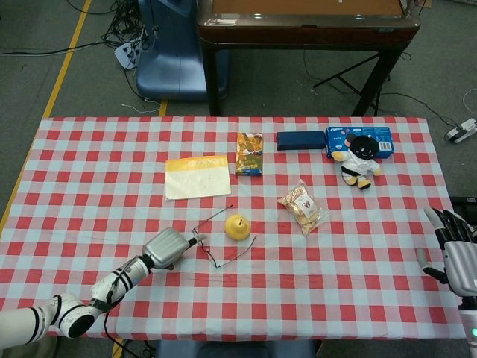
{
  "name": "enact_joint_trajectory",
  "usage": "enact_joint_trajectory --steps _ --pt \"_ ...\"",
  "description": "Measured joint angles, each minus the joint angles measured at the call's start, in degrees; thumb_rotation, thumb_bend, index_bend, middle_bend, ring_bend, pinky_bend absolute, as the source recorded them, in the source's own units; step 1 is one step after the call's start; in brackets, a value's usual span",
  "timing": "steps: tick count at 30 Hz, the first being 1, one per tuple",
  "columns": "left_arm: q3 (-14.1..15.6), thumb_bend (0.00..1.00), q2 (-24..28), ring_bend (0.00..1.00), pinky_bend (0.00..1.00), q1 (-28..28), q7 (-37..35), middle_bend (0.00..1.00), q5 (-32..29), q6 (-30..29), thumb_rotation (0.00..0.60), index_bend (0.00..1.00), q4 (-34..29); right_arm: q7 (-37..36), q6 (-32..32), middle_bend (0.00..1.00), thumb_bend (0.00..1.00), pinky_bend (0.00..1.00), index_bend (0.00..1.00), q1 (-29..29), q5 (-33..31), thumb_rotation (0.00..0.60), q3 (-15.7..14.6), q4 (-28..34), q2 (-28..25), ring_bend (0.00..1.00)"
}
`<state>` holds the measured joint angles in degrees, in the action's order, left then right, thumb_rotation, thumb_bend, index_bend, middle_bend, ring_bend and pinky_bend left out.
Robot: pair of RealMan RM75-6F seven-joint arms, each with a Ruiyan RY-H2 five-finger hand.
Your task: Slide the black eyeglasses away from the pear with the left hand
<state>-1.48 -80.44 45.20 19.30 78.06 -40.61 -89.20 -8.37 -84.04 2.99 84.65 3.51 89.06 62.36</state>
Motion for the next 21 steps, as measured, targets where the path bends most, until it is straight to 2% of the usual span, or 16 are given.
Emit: enact_joint_trajectory --steps 9,16,21 --pt "2.30 0.51 2.02 0.94 0.97 -1.50 0.15 1.00 -1.59 -1.16 0.600 0.09 -1.30 -0.31 -0.04 0.09 0.43 0.07 0.00 0.14 0.35 0.600 0.09 -0.28 0.22 0.00" --pt "4.69 0.51 3.57 0.94 0.97 -3.77 -0.89 1.00 -0.87 -3.30 0.600 0.09 -1.39 0.00 0.02 0.09 0.43 0.07 0.00 0.46 0.63 0.600 0.27 0.07 0.12 0.00" --pt "5.32 0.51 4.46 0.94 0.97 -4.93 -1.20 1.00 -0.32 -5.05 0.600 0.09 -1.55 0.32 0.06 0.09 0.43 0.07 0.00 0.59 0.79 0.600 0.28 0.43 -0.03 0.00"
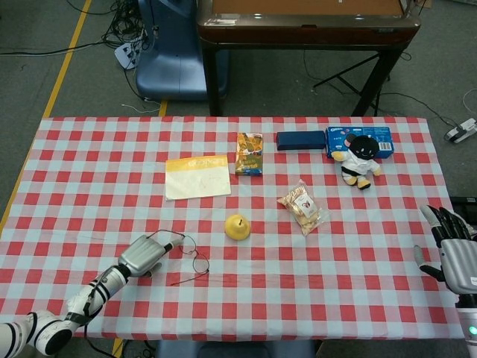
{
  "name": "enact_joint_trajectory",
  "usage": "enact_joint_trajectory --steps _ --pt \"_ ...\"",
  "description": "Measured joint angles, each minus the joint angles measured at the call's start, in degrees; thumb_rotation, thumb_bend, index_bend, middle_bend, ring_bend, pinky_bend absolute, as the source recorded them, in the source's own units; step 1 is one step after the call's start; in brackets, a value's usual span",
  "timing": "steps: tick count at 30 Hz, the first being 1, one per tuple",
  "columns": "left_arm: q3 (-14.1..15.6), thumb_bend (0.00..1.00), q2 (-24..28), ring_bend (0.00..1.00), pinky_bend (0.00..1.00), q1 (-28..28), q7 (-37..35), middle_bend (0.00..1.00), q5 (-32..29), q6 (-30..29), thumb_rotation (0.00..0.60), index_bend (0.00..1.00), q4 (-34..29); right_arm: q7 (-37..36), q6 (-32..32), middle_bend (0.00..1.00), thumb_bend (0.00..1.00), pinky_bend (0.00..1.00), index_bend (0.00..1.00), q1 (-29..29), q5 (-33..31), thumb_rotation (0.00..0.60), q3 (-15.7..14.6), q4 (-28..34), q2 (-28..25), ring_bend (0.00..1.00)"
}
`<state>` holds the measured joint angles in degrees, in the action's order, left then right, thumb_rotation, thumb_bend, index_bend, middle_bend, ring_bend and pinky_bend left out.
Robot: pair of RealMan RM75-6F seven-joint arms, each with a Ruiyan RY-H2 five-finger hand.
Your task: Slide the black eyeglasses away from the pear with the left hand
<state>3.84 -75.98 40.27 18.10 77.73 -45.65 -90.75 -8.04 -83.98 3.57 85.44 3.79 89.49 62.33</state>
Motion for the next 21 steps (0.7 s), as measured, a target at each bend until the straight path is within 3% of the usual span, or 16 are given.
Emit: enact_joint_trajectory --steps 11,21 --pt "0.01 0.51 3.21 0.94 0.97 -1.88 -1.09 1.00 2.23 -4.35 0.600 0.09 -3.06 0.07 -0.30 0.09 0.43 0.07 0.00 -0.19 -0.06 0.600 -0.03 0.16 -0.09 0.00" --pt "0.88 0.51 5.14 0.93 0.97 -3.94 -9.51 1.00 12.24 -12.01 0.600 0.10 -3.21 -0.18 -0.52 0.09 0.43 0.07 0.00 -0.55 -0.15 0.600 -0.22 -0.01 -0.11 0.00"
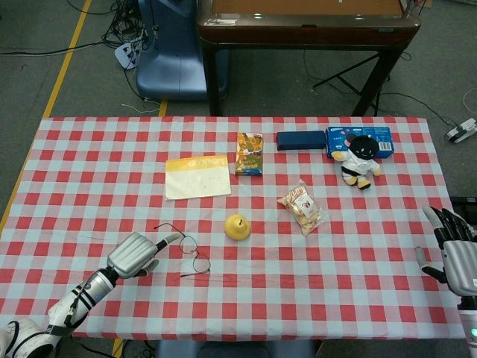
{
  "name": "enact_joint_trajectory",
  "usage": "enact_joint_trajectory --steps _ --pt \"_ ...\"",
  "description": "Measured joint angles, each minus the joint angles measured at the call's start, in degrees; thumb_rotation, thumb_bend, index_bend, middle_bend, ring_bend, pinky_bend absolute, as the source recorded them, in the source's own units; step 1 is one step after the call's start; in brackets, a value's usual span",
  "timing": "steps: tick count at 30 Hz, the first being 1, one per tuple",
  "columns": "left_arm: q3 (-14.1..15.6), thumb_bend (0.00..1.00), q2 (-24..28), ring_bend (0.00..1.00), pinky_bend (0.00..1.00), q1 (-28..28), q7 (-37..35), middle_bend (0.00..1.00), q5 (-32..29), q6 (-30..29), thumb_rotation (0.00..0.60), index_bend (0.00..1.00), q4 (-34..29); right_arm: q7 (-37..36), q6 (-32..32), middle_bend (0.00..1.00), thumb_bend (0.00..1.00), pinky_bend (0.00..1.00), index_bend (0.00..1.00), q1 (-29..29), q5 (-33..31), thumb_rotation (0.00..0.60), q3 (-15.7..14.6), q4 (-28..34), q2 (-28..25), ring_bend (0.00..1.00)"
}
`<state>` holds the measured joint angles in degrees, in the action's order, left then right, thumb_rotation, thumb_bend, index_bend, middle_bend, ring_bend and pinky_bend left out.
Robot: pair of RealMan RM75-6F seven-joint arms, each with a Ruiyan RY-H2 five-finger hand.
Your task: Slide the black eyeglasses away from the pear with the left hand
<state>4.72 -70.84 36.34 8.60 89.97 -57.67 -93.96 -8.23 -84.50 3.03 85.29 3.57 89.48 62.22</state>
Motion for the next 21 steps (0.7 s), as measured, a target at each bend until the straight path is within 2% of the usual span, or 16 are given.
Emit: enact_joint_trajectory --steps 12,21 --pt "1.65 0.51 3.22 0.93 0.97 -5.37 -8.82 1.00 12.54 -16.78 0.600 0.08 1.29 0.09 0.77 0.09 0.43 0.07 0.00 0.40 -0.11 0.600 0.04 -0.25 0.24 0.00" --pt "4.83 0.51 4.97 0.93 0.97 -7.23 -8.94 1.00 21.30 -20.20 0.600 0.07 -0.47 1.19 1.27 0.09 0.43 0.07 0.00 1.02 -0.40 0.600 0.55 0.76 -0.33 0.00"
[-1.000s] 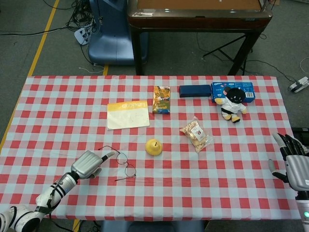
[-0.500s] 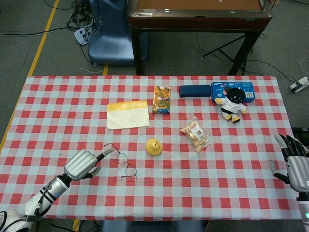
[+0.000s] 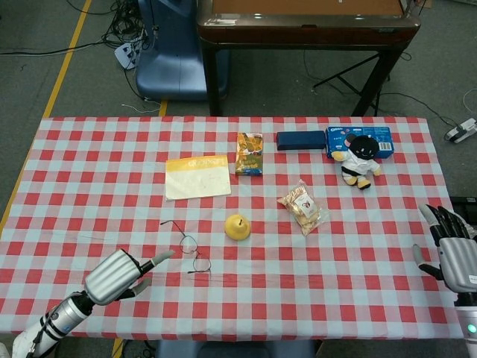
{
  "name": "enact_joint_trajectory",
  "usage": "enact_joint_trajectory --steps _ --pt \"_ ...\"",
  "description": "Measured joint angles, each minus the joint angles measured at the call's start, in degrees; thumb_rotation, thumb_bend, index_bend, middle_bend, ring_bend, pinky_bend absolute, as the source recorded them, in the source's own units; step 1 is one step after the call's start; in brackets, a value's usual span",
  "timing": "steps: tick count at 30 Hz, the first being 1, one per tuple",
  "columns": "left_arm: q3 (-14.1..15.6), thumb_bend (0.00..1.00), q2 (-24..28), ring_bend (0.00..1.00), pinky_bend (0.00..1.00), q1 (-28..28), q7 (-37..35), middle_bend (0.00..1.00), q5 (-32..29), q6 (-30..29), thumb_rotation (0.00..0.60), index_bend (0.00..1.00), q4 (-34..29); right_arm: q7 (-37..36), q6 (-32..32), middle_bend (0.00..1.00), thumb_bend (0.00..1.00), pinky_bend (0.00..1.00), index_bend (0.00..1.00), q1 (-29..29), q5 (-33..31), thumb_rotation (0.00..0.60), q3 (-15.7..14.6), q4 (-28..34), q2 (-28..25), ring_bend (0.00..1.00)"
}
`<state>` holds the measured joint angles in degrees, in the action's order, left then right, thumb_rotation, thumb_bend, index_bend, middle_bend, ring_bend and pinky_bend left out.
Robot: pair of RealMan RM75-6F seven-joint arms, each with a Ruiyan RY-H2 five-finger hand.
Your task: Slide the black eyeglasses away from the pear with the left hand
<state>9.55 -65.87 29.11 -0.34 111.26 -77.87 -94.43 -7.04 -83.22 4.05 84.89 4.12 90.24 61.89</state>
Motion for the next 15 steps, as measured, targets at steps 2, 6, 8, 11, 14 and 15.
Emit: enact_joint_trajectory --steps 2,6,8,11,14,15 --pt "0.26 0.51 -0.01 0.93 0.97 0.00 0.39 1.00 1.11 -0.03 0.600 0.07 -0.58 0.37 -0.05 0.09 0.43 0.07 0.00 0.11 -0.17 0.600 0.28 0.38 -0.39 0.00" --pt "0.56 0.51 -0.25 0.93 0.97 0.41 1.94 1.00 2.82 1.21 0.600 0.07 -1.88 1.85 -0.06 0.09 0.43 0.07 0.00 0.37 -1.26 0.600 1.13 1.58 -1.41 0.00" --pt "0.69 0.51 -0.41 0.93 0.97 0.64 2.63 1.00 3.41 1.91 0.600 0.07 -2.42 2.49 -0.05 0.09 0.43 0.07 0.00 0.54 -1.81 0.600 1.60 2.19 -1.94 0.00" --pt "0.96 0.51 -0.87 0.93 0.97 1.06 3.95 1.00 4.72 3.29 0.600 0.07 -3.35 3.31 -0.12 0.09 0.43 0.07 0.00 0.78 -2.44 0.600 2.26 2.89 -2.59 0.00" --pt "1.06 0.51 -1.37 0.93 0.97 1.38 5.29 1.00 5.35 4.44 0.600 0.06 -3.91 3.73 -0.43 0.09 0.43 0.07 0.00 0.94 -2.80 0.600 2.78 3.45 -2.94 0.00" --pt "1.03 0.51 -1.58 0.93 0.97 1.46 6.05 1.00 5.42 4.94 0.600 0.05 -4.02 3.82 -0.56 0.09 0.43 0.07 0.00 0.96 -2.93 0.600 2.92 3.53 -3.01 0.00"
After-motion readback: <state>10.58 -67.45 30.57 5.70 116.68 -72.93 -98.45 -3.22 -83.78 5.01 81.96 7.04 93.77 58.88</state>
